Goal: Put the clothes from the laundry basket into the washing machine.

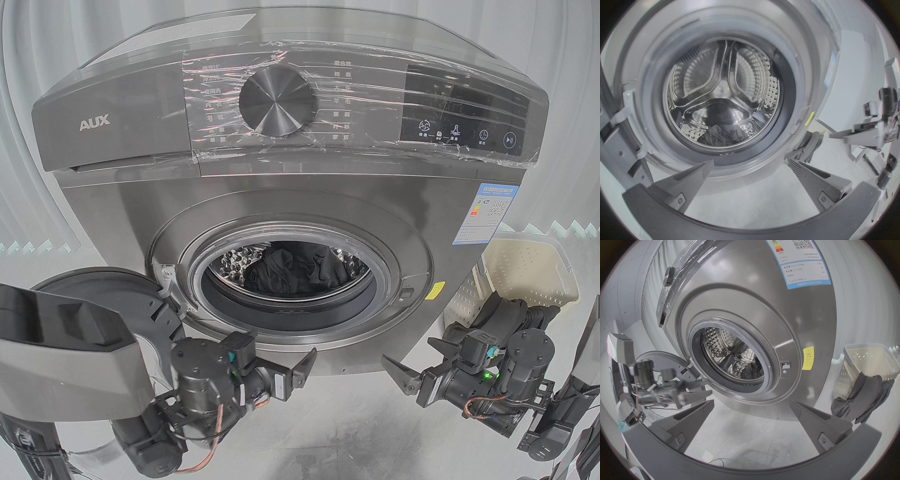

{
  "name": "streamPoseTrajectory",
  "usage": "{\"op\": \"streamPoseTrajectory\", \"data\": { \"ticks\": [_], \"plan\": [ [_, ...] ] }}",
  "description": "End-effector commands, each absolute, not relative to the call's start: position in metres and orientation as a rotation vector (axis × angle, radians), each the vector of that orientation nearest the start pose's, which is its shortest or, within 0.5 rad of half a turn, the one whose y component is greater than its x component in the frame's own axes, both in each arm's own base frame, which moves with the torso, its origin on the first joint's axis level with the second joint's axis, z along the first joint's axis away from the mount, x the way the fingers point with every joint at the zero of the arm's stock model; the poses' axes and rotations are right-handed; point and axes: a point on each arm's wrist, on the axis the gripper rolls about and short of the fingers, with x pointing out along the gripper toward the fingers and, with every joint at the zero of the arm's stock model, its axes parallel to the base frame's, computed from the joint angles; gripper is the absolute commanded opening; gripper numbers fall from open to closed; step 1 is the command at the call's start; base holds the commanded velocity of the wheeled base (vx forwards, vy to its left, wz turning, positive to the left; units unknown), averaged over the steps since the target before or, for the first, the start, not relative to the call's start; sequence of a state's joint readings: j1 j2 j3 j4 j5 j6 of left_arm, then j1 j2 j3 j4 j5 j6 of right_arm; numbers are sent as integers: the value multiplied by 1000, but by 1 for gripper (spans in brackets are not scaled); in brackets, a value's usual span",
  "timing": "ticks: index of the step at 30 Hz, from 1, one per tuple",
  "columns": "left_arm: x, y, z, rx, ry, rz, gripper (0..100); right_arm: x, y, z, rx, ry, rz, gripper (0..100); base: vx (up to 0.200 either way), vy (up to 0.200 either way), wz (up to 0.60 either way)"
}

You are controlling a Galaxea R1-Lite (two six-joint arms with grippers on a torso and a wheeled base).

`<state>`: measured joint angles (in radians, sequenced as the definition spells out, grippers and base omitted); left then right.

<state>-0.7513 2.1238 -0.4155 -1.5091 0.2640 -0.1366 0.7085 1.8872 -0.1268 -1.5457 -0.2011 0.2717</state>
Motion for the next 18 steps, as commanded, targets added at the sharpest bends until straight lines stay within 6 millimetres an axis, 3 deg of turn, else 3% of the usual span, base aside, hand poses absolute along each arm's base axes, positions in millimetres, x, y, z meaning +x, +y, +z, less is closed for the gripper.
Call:
{"op": "streamPoseTrajectory", "data": {
  "ticks": [1, 2, 9, 16, 18],
  "plan": [
    [172, -178, 90, -156, 177, -533, 100, 171, 132, 93, 129, 192, 428, 100, 0, 0, 0],
    [159, -167, 96, -163, 173, -532, 100, 167, 121, 100, 127, 164, 400, 100, 0, 0, 0],
    [133, -138, 104, -160, 169, -517, 100, 152, 98, 110, 118, 142, 351, 100, 0, 0, 0],
    [130, -125, 117, -169, 101, -454, 100, 134, 86, 110, 70, 242, 313, 100, 0, 0, 0],
    [130, -124, 117, -161, 97, -436, 100, 131, 84, 108, 68, 269, 288, 100, -200, 0, 0]
  ]
}}
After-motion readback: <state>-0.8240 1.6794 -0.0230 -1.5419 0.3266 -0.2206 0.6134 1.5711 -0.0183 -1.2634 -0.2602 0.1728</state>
